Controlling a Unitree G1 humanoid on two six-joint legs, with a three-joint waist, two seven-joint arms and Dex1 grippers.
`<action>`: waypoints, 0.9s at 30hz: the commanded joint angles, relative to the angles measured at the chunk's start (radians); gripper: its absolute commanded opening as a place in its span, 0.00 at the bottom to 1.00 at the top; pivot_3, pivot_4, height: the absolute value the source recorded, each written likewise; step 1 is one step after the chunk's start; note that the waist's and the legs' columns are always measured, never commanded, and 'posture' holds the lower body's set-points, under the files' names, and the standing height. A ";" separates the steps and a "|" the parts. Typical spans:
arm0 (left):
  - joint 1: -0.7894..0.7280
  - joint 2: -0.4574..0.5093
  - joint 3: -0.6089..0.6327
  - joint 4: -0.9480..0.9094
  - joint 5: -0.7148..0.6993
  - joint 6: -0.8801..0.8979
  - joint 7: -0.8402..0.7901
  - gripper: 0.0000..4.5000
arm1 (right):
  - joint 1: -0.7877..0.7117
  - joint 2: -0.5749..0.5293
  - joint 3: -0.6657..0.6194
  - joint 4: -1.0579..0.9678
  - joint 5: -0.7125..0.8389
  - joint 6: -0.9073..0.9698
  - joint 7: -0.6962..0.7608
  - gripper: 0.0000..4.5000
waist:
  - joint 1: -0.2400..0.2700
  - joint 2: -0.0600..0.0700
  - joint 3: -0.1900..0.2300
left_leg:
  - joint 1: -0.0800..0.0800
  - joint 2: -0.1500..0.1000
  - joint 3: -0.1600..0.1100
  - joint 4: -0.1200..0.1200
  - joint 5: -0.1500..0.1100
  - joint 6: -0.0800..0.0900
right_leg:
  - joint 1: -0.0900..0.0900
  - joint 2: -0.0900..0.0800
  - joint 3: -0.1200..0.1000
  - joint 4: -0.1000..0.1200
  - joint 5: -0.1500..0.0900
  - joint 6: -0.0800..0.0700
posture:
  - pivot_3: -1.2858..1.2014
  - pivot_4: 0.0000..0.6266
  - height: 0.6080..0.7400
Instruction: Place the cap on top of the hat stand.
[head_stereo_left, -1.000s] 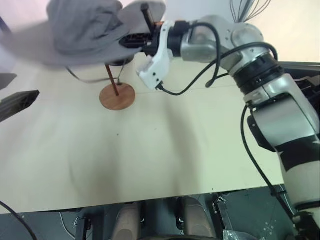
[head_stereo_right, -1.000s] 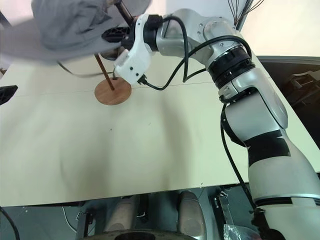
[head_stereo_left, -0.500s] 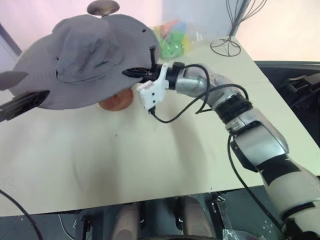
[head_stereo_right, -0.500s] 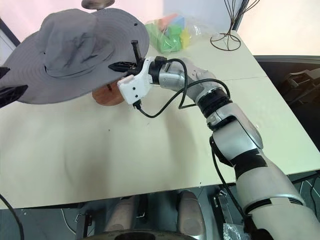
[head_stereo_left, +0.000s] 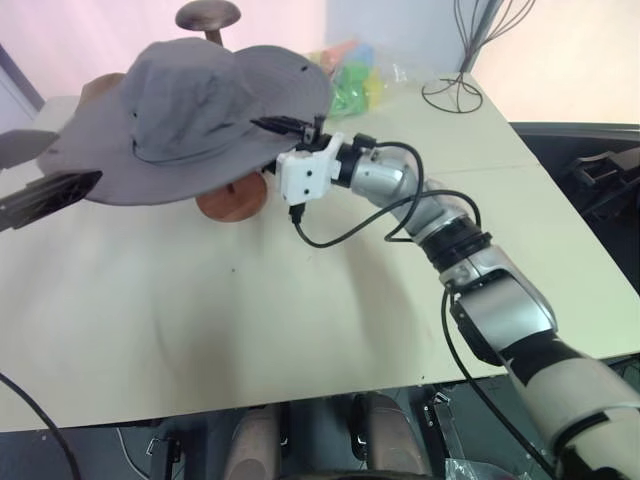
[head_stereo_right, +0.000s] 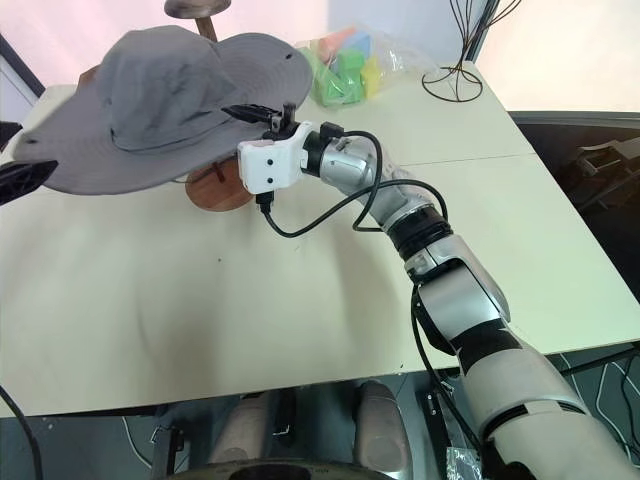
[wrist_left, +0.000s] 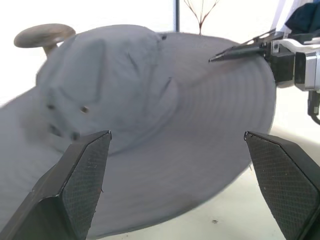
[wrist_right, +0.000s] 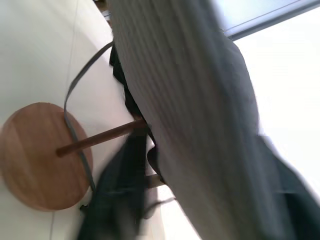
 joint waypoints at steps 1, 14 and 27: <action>-0.006 0.015 0.018 -0.007 0.000 -0.024 0.003 1.00 | 0.002 -0.005 -0.027 -0.087 0.014 0.009 0.005 1.00 | 0.000 0.000 0.000 | 0.000 0.000 0.000 0.000 0.000 0.000 | 0.000 0.000 0.000 0.000 0.000 0.000 | 0.52 0.24 1.00; 0.193 -0.058 0.267 -0.136 0.016 0.037 0.055 1.00 | 0.194 -0.357 -0.188 -0.492 0.384 0.172 0.421 1.00 | 0.018 -0.001 0.000 | 0.000 0.000 0.000 0.002 -0.001 0.002 | 0.002 -0.001 0.000 -0.001 0.000 0.000 | 0.52 0.24 1.00; 0.643 -0.191 0.579 -0.124 0.058 -0.013 -0.107 1.00 | -0.035 -0.633 -0.370 -0.259 0.825 1.004 0.966 1.00 | 0.022 0.001 0.001 | 0.000 0.004 0.003 0.001 -0.003 0.003 | -0.001 -0.001 0.000 -0.003 -0.003 -0.006 | 0.52 0.24 1.00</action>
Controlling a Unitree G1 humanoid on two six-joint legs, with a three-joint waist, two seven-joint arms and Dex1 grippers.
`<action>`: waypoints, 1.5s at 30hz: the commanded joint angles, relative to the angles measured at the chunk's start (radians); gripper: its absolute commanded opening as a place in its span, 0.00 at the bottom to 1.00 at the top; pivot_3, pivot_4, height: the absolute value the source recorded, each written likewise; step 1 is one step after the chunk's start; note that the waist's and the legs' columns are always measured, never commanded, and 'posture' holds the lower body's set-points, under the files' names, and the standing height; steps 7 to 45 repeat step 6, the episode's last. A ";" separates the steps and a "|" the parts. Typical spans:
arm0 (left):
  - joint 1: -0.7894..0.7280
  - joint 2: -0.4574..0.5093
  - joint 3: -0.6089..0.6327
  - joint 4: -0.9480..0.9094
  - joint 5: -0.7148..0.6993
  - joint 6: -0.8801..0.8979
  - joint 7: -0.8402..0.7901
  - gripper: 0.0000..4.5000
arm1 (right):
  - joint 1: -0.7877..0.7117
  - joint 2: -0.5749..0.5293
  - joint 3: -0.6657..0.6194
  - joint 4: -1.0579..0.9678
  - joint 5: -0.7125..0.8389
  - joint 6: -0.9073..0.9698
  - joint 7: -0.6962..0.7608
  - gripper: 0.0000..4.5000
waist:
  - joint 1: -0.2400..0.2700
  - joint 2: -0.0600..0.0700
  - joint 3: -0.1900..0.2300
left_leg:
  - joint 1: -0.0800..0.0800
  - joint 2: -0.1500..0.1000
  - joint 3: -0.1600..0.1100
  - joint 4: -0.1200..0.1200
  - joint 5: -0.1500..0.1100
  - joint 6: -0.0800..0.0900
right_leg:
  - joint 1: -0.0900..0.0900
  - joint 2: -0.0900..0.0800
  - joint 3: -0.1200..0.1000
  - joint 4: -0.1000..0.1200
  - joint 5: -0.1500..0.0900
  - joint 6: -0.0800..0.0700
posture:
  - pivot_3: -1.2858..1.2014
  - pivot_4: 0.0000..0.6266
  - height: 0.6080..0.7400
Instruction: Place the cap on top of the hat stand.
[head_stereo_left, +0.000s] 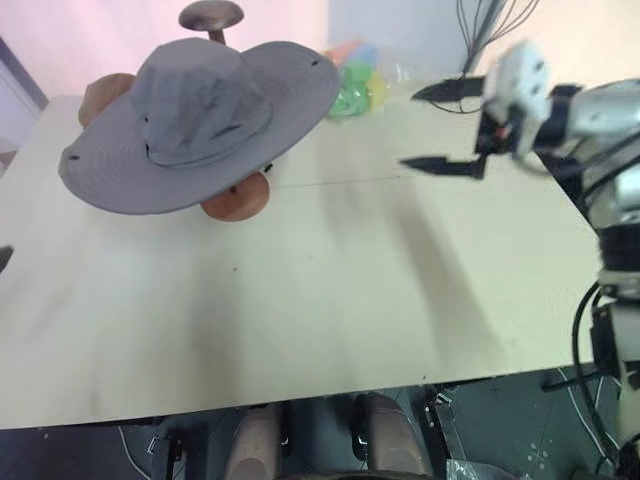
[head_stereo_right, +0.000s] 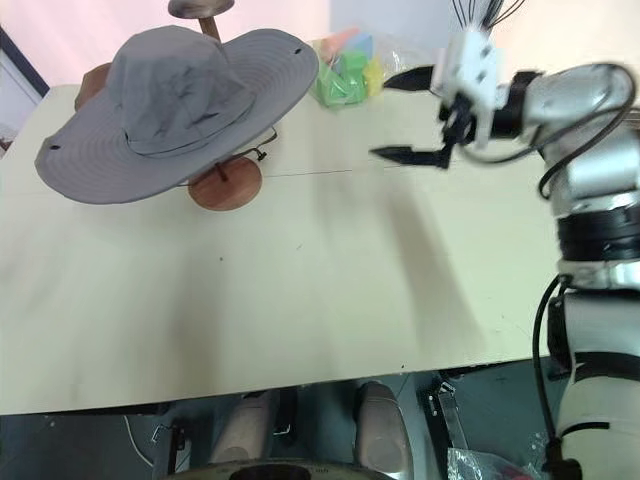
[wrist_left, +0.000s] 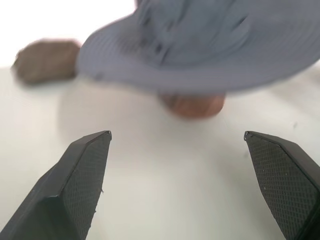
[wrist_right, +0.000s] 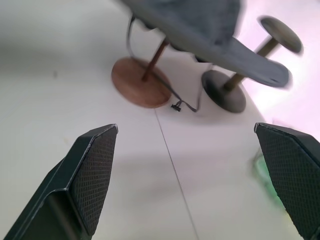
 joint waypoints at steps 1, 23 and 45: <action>0.030 0.008 0.060 -0.001 0.001 -0.043 -0.030 1.00 | -0.079 -0.023 -0.043 0.074 0.034 0.109 0.079 1.00 | 0.006 0.000 0.000 | 0.000 0.000 0.000 0.000 0.000 0.000 | 0.000 0.000 0.000 -0.001 0.000 0.000 | 0.52 0.24 1.00; 0.025 0.034 0.048 0.014 -0.014 -0.058 -0.027 1.00 | -0.132 -0.023 -0.052 0.140 0.023 0.188 0.136 1.00 | 0.011 0.000 0.000 | -0.001 0.003 0.000 0.000 -0.001 0.000 | -0.002 0.001 -0.001 -0.011 0.003 -0.006 | 0.52 0.24 1.00; 0.025 0.034 0.048 0.014 -0.014 -0.058 -0.027 1.00 | -0.132 -0.023 -0.052 0.140 0.023 0.188 0.136 1.00 | 0.011 0.000 0.000 | -0.001 0.003 0.000 0.000 -0.001 0.000 | -0.002 0.001 -0.001 -0.011 0.003 -0.006 | 0.52 0.24 1.00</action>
